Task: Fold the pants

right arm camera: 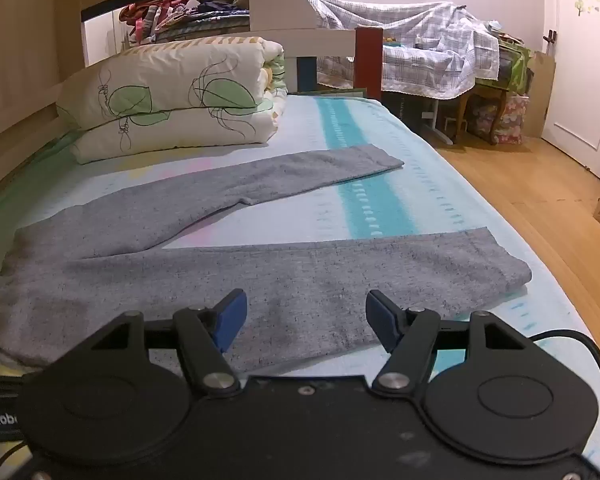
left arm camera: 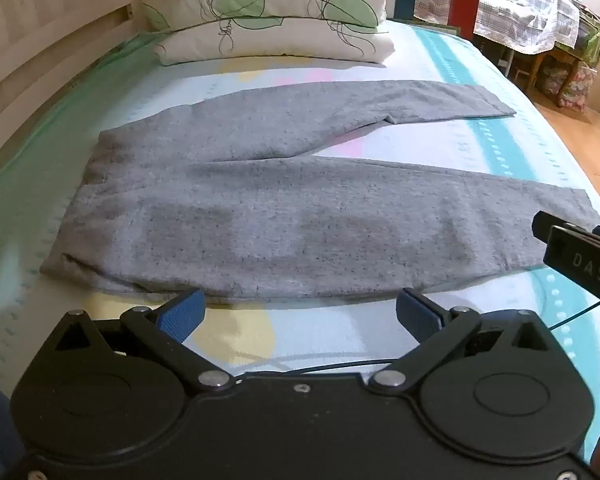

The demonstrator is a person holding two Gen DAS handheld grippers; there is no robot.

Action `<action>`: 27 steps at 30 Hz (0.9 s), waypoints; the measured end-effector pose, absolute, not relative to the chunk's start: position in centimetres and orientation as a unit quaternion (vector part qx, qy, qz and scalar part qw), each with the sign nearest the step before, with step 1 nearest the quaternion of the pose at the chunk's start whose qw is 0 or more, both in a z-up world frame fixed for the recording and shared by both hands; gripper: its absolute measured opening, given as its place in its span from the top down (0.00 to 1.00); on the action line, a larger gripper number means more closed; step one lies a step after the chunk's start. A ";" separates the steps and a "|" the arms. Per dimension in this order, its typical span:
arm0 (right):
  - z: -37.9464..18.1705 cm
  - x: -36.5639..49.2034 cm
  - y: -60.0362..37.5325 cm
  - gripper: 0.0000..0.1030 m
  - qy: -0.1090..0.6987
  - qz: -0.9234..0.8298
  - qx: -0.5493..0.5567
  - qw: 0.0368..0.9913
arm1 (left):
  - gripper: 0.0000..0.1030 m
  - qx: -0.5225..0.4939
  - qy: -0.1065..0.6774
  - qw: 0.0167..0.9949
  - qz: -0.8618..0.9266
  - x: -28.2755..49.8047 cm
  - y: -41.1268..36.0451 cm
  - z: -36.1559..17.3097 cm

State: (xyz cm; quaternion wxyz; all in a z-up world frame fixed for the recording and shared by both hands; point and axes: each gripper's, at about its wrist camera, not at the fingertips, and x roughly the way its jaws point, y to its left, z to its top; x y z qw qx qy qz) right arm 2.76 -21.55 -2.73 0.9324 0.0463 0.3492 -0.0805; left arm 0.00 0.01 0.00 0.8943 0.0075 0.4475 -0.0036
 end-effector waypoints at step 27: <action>-3.5 3.0 -21.3 0.32 0.372 -0.073 0.042 0.924 | 0.03 -0.008 0.453 0.891 0.017 0.2 0.6 -0.3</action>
